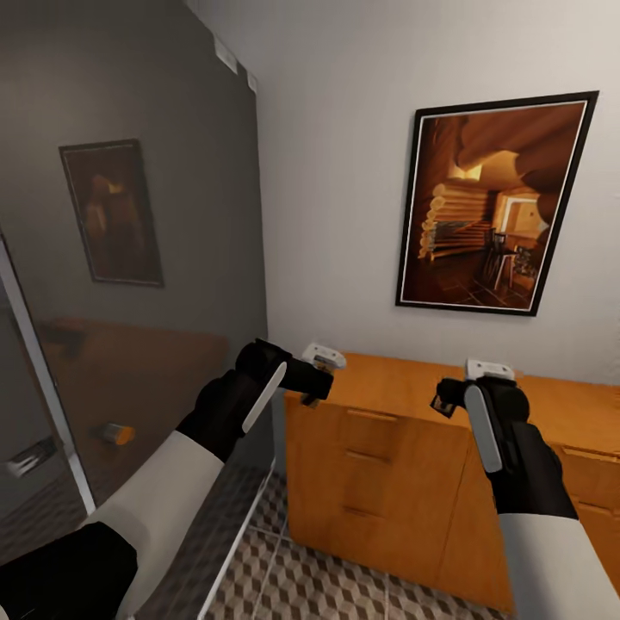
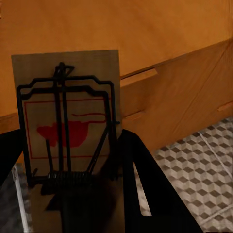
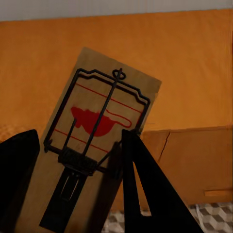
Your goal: Take the four mousetraps from the cabinet in the bathroom and place them on the bathroom floor. Make sure all four end up on the same floor surface, and ensure that at least two of them are either under or directly next to the same bathroom sink.
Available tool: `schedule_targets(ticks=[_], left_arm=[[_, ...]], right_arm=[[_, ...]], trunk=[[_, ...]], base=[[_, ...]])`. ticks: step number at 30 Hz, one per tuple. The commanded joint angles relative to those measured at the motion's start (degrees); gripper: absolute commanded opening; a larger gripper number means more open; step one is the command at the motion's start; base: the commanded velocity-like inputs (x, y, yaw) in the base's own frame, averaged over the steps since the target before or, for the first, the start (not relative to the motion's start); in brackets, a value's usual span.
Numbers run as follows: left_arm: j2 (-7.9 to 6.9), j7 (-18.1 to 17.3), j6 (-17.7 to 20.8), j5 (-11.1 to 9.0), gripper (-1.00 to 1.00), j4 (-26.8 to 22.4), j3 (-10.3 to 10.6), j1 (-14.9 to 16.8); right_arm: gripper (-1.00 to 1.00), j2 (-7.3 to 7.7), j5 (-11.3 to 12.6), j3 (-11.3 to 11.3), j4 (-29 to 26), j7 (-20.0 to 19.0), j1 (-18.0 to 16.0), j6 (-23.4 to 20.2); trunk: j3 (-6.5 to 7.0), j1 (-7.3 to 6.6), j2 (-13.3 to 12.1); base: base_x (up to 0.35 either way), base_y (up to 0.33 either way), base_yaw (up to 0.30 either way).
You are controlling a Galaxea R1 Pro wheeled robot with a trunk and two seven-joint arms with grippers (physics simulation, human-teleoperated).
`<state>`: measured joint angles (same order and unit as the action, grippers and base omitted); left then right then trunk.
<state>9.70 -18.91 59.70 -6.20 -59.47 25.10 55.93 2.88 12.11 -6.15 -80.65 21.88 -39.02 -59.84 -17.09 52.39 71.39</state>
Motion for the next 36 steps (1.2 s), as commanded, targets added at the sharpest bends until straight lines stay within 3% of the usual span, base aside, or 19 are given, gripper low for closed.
schedule_targets(ticks=[1, 13, 14, 16, 17, 25, 31, 34, 36], left_arm=[[0.01, 0.7, 0.3, -0.5, -1.00, 0.0, 0.0, 0.1], [0.06, 1.7, 0.3, -0.5, -1.00, 0.1, 0.0, 0.1], [0.10, 2.1, -0.2, -0.5, -1.00, 4.3, 0.0, 0.1], [0.17, 3.2, -0.3, -0.5, -1.00, 5.5, 0.0, 0.1], [0.23, 5.7, -0.3, -0.7, -1.00, 6.3, 0.0, 0.1], [0.24, 5.9, -0.3, -0.9, -1.00, 9.0, 0.0, 0.1], [0.30, 6.1, -2.0, -1.0, -1.00, 18.8, 0.0, 0.1], [0.30, 6.2, -8.0, -2.2, -1.00, 26.9, -0.3, 0.1], [0.30, 6.2, -12.5, -4.0, -1.00, 32.8, -0.4, 0.1]], right_arm=[[-1.00, 0.44, 1.0, 0.7, -0.3, 0.3, 0.7, -0.2], [-1.00, 1.24, 1.6, 2.0, -0.8, -0.3, 2.7, -0.2], [-1.00, 1.17, 1.7, 2.1, -0.2, -0.3, 2.7, -0.2], [-1.00, 1.17, 1.7, 2.1, 0.0, -0.3, 2.7, -0.2], [-1.00, 1.16, 1.7, 2.1, 0.2, -0.3, 2.7, -0.2], [-1.00, 1.16, 1.7, 2.1, 1.8, -0.3, 2.8, -0.2], [-1.00, 1.23, 1.4, 3.0, 15.5, -0.3, 2.8, -0.2], [-1.00, 1.25, 1.2, 7.2, 23.0, -0.3, 2.8, -0.2], [-1.00, 1.25, 1.1, 10.4, 27.3, -0.4, 2.8, 3.8]], trunk=[[-0.07, -0.03, 0.1], [-0.07, -0.03, 0.1], [-0.07, -0.03, 0.1], [-0.07, -0.03, 0.1], [-0.07, -0.03, 0.1], [-0.07, -0.03, 0.1], [-0.07, -0.03, 0.1], [-0.07, -0.03, 0.1], [-0.07, -0.03, 0.1]], base=[[-0.346, 0.000, 0.000], [-0.346, 0.000, 0.000], [-0.346, 0.000, 0.000], [-0.346, 0.000, 0.000], [-0.346, 0.000, 0.000], [-0.345, 0.000, 0.000], [-0.346, 0.000, 0.000], [-0.346, 0.000, 0.000], [-0.346, 0.000, 0.000]])
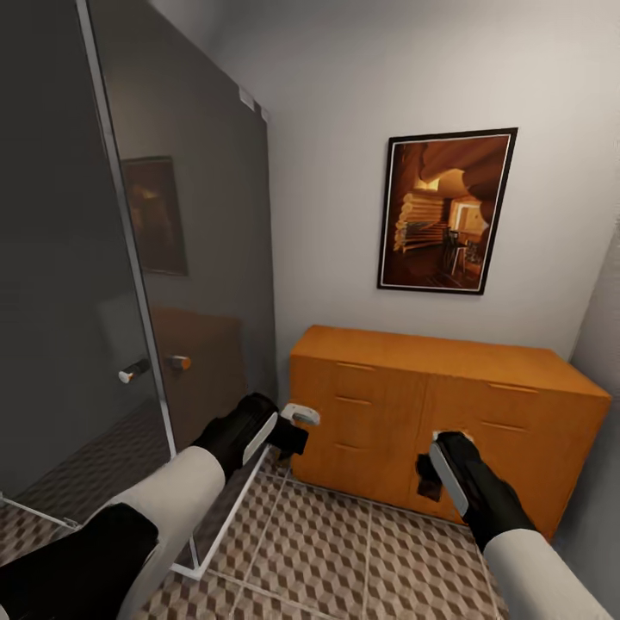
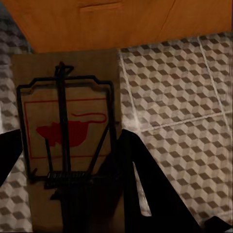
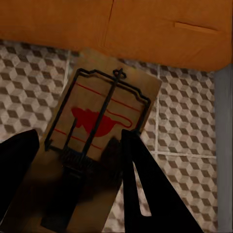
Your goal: Take the four mousetraps from the cabinet in the bathroom and place them on the bathroom floor. Make sure all four end up on the same floor surface, and ensure that at least two of them are either under or directly next to the same bathroom sink.
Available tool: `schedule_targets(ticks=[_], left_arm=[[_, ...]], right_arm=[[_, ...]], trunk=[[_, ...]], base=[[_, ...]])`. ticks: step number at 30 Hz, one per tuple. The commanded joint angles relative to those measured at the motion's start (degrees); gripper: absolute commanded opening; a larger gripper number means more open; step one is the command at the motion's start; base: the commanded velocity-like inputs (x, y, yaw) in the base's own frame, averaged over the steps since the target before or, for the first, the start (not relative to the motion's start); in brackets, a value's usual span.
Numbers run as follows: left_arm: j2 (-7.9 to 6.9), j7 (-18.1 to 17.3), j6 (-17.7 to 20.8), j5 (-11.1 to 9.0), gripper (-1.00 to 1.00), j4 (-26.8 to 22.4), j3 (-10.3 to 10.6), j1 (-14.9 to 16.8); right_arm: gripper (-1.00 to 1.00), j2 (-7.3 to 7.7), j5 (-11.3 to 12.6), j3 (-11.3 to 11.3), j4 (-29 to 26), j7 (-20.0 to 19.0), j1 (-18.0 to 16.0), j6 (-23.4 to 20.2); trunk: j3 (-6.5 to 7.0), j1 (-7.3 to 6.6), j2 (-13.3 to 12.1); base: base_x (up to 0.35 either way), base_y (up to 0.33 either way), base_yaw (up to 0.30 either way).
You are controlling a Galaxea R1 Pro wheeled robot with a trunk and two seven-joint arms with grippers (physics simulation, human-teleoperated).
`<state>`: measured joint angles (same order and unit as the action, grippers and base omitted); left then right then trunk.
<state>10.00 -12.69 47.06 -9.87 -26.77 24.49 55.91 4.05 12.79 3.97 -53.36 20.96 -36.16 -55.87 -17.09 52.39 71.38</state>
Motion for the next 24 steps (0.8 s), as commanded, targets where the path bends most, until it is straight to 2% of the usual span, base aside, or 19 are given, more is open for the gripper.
schedule_targets(ticks=[1, 3, 4, 7, 8, 10, 13, 15, 18, 20, 21, 22, 23, 24], left_arm=[[0.00, 0.1, -2.7, -1.9, -1.00, 4.0, 0.1, 0.1], [-0.12, 0.8, -8.0, -5.9, -1.00, 11.6, -0.2, 0.1], [-0.38, 2.0, -12.2, -9.1, -1.00, 17.6, -0.4, 0.1], [-1.52, 4.5, -20.7, -14.9, -1.00, 24.8, -0.5, 0.1], [-1.97, 5.6, -22.4, -15.9, -1.00, 25.7, -0.6, 0.0], [-2.40, 7.2, -23.6, -16.6, -1.00, 26.3, -0.6, -0.7], [-3.53, 8.8, -24.2, -17.1, -1.00, 26.6, -0.6, -3.5], [-4.52, 9.3, -24.4, -18.1, -1.00, 26.6, -0.6, -5.2], [-7.43, 9.6, -25.6, -21.8, -1.00, 26.7, -0.6, -8.7], [-9.97, 9.6, -29.1, -26.3, -1.00, 26.7, -0.6, -11.4], [-10.71, 9.7, -30.9, -28.4, -1.00, 26.7, -0.6, -12.5], [-10.99, 9.7, -31.7, -29.3, -1.00, 26.7, -0.6, -13.0], [-11.67, 9.8, -33.6, -31.7, -1.00, 26.7, -0.6, -14.3], [-11.76, 9.8, -33.9, -32.2, -1.00, 26.7, -0.6, -14.7]], right_arm=[[-1.00, 0.06, 0.5, 2.2, 2.5, 0.5, 0.0, 2.3], [-1.00, -0.09, 0.6, 4.8, 6.9, 0.5, 0.0, 6.0], [-1.00, -0.27, 0.7, 5.7, 10.0, 0.4, 0.0, 8.1], [-1.00, -0.53, 0.9, 6.5, 17.2, -0.1, 0.0, 13.6], [-1.00, -0.52, 0.8, 6.6, 20.8, -0.7, 0.0, 16.9], [-1.00, -0.50, 0.5, 6.8, 25.7, -1.6, 0.0, 21.5], [-1.00, -0.52, 0.2, 6.8, 30.3, -2.2, 0.0, 27.0], [-1.00, -0.51, 0.1, 6.8, 31.5, -2.3, 0.0, 28.9], [-1.00, -0.58, -0.1, 6.9, 32.4, -2.4, 0.0, 30.3], [-1.00, -0.65, -0.1, 6.9, 32.7, -2.4, 0.0, 30.8], [-1.00, -0.67, -0.1, 6.9, 32.8, -2.4, 0.0, 30.9], [-1.00, -0.70, -0.1, 6.9, 32.9, -2.4, 0.0, 30.9], [-1.00, -0.74, -0.1, 6.9, 32.9, -2.2, 0.0, 31.0], [-1.00, -0.73, -0.1, 6.9, 32.9, -2.2, 0.0, 31.0]], trunk=[[-0.07, -0.04, 0.1], [-0.07, -0.04, 0.1], [-0.07, -0.04, 0.1], [-0.07, -0.04, 0.1], [-0.07, -0.04, 0.1], [-0.07, -0.04, 0.1], [-0.07, -0.04, 0.1], [-0.07, -0.04, 0.1], [-0.07, -0.04, 0.1], [-0.07, -0.04, 0.1], [-0.07, -0.04, 0.1], [-0.07, -0.04, 0.1], [-0.07, -0.04, 0.1], [-0.07, -0.04, 0.1]], base=[[-0.346, 0.000, 0.000], [-0.346, 0.000, 0.000], [-0.346, 0.000, 0.000], [-0.346, 0.000, 0.000], [-0.346, 0.000, 0.000], [-0.346, 0.000, 0.000], [-0.346, 0.000, 0.000], [-0.346, 0.000, 0.000], [-0.334, 0.000, 0.000], [-0.192, 0.000, 0.040], [-0.096, 0.000, 0.140], [-0.077, 0.000, 0.168], [-0.025, 0.000, 0.255], [-0.016, 0.000, 0.271]])
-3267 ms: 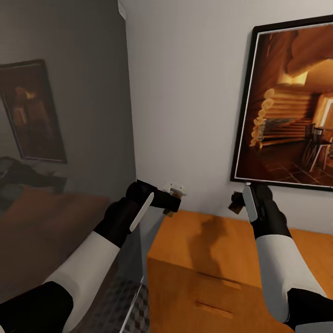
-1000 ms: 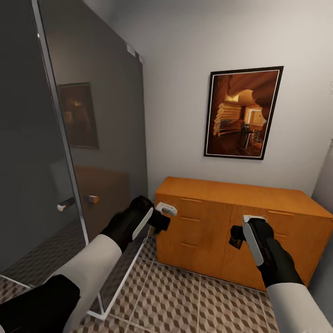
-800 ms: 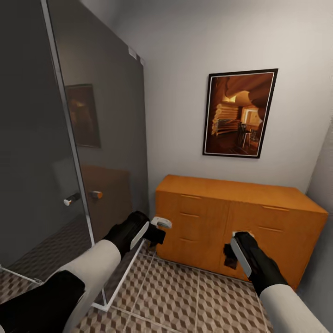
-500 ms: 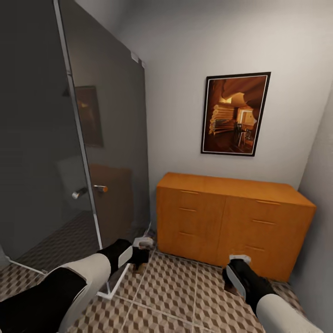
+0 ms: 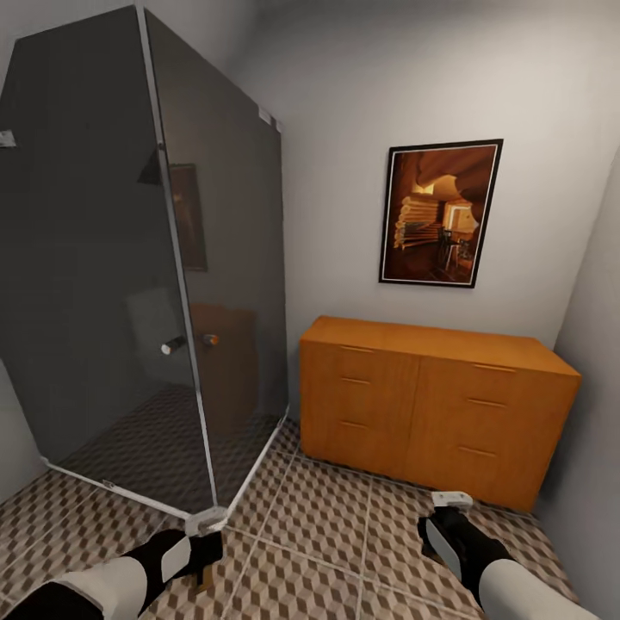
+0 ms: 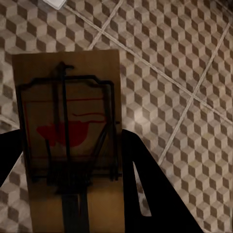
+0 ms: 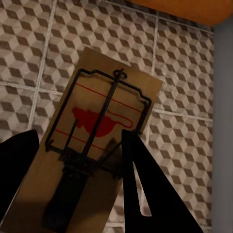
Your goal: Take the four mousetraps from the cabinet in the bathroom and place them on the bathroom floor. Make sure all four end up on the same floor surface, and ensure that at least two of them are either under or directly next to the same bathroom sink.
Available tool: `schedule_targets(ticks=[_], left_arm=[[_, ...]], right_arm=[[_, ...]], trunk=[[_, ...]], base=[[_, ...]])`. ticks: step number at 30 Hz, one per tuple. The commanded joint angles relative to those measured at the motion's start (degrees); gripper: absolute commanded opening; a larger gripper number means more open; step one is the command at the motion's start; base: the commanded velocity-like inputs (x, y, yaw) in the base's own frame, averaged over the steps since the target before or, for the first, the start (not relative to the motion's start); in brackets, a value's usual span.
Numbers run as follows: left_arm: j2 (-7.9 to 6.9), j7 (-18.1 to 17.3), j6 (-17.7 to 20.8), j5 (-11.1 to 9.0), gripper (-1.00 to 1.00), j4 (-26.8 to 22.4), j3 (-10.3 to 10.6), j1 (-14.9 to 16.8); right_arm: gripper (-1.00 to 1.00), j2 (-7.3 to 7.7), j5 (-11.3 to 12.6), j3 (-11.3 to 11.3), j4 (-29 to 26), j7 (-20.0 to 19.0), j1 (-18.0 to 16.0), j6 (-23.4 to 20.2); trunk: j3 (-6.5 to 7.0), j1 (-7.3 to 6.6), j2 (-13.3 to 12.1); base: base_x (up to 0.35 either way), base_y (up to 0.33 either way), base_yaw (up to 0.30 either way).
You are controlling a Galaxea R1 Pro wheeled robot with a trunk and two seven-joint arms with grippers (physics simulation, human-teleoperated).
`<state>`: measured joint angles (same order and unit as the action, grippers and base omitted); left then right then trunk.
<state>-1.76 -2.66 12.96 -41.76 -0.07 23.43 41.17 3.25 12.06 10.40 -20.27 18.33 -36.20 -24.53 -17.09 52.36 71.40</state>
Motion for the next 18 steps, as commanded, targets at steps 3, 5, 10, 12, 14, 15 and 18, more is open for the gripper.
schedule_targets(ticks=[3, 5, 10, 12, 14, 15, 18], left_arm=[[-0.12, -0.2, -0.2, -1.1, -1.00, 0.0, 0.5, -0.5], [-0.11, -0.2, -0.4, -1.4, -1.00, 0.0, 0.5, -0.7], [0.12, -0.2, -0.6, -1.7, -1.00, -0.1, 0.3, -0.8], [0.50, -0.3, -0.8, -2.1, -1.00, 0.0, 0.2, -0.8], [0.78, -0.4, -0.9, -2.4, -1.00, 0.0, 0.2, -1.0], [0.83, -0.3, -1.0, -2.5, -1.00, 0.0, 0.2, -1.2], [0.63, -0.3, -1.2, -2.6, -1.00, 0.0, 0.2, -2.7]], right_arm=[[-1.00, 0.05, 0.6, 0.5, -0.1, 0.4, 0.0, -0.3], [-1.00, 0.02, 0.6, 0.5, -0.1, 0.4, 0.0, -0.3], [-1.00, -0.10, 0.7, 0.5, -0.1, 0.4, 0.0, -0.3], [-1.00, -0.24, 0.7, 0.5, 0.3, 0.4, 0.0, -0.3], [-1.00, -0.31, 0.7, 0.5, 0.9, 0.4, 0.0, -0.2], [-1.00, -0.31, 0.7, 0.5, 1.0, 0.3, 0.0, -0.1], [-1.00, -0.33, 0.7, 0.5, 1.3, 0.3, 0.0, -0.1]], trunk=[[-0.07, 0.00, 0.0], [-0.07, 0.00, 0.0], [-0.07, 0.00, 0.0], [-0.07, 0.00, 0.0], [-0.07, 0.00, 0.0], [-0.07, 0.00, 0.0], [-0.07, 0.00, 0.0]], base=[[-0.007, 0.000, 0.287], [-0.003, 0.000, 0.295], [-0.001, 0.000, 0.299], [0.000, 0.000, 0.300], [0.000, 0.000, 0.300], [0.000, 0.000, 0.300], [0.000, 0.000, 0.300]])
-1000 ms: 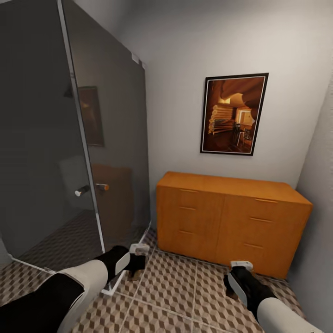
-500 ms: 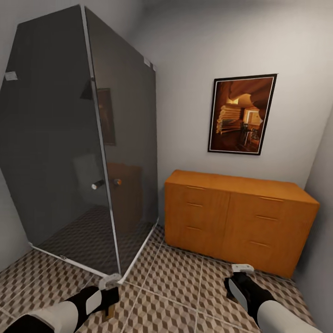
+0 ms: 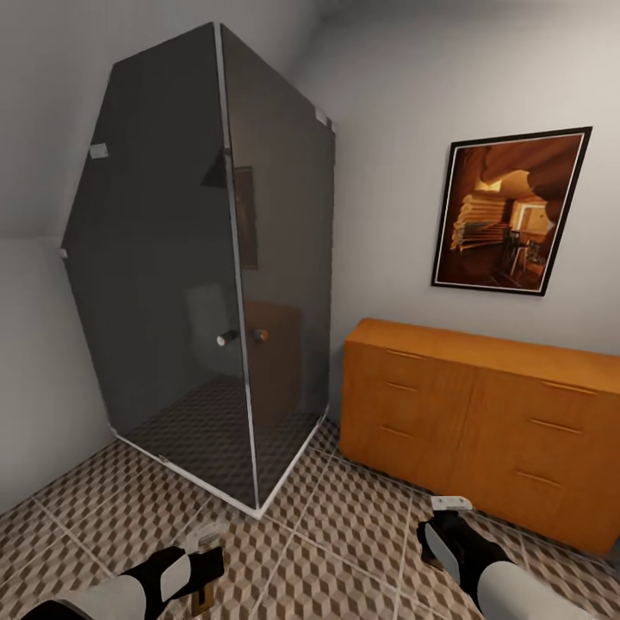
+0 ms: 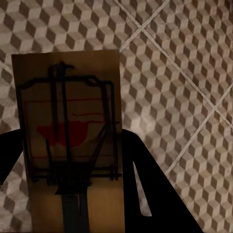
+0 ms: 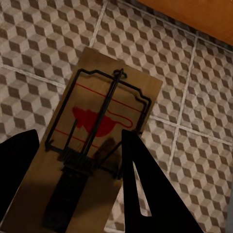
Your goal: Take the four mousetraps from the cabinet in the bathroom and place them on the bathroom floor. Make sure all four end up on the same floor surface, and ensure that at least two of them are either under or directly next to the same bathroom sink.
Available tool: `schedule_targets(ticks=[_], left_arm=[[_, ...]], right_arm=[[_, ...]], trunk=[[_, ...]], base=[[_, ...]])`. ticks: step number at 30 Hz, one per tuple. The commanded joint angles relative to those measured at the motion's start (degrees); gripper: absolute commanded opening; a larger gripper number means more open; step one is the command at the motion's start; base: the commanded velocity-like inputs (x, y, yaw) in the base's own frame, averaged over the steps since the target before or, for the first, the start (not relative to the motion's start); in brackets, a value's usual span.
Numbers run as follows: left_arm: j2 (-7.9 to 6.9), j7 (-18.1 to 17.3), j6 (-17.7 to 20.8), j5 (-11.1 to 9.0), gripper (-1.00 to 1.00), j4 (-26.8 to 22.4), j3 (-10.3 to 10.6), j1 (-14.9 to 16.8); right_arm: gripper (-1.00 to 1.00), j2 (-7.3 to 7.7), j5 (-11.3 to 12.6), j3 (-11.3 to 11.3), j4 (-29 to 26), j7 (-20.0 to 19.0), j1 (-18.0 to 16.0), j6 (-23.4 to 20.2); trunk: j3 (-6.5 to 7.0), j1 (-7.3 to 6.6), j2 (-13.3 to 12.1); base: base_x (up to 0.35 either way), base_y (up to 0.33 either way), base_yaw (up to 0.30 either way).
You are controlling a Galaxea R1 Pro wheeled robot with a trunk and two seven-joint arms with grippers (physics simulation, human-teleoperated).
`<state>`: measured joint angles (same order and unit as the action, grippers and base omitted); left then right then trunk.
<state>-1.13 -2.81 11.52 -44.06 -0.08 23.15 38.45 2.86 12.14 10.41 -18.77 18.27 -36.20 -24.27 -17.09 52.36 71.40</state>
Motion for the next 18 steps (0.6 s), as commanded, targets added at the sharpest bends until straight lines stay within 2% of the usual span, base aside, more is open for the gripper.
schedule_targets(ticks=[1, 3, 9, 18], left_arm=[[-0.01, -0.1, 0.1, -0.3, -1.00, 0.0, 0.5, -0.3], [-0.07, -0.1, -0.3, -0.3, -1.00, 0.0, 0.5, -0.7], [0.07, 0.0, -6.5, -0.3, -1.00, 0.0, 0.5, -2.1], [0.00, 0.1, -7.7, -0.4, -1.00, 0.0, 0.5, -2.5]], right_arm=[[-1.00, 0.09, 0.6, 0.5, -0.1, 0.4, 0.0, -0.3], [-1.00, 0.10, 0.6, 0.5, 0.0, 0.4, 0.0, -0.3], [-1.00, 0.16, 0.6, 0.5, 0.0, 0.4, 0.0, -0.2], [-1.00, 0.13, 0.6, 0.5, 0.1, 0.3, 0.0, 0.5]], trunk=[[-0.07, 0.00, 0.0], [-0.07, 0.00, 0.0], [-0.07, 0.00, 0.0], [-0.07, 0.00, 0.0]], base=[[0.000, 0.000, 0.300], [0.000, 0.000, 0.300], [0.000, 0.000, 0.300], [0.000, 0.000, 0.300]])
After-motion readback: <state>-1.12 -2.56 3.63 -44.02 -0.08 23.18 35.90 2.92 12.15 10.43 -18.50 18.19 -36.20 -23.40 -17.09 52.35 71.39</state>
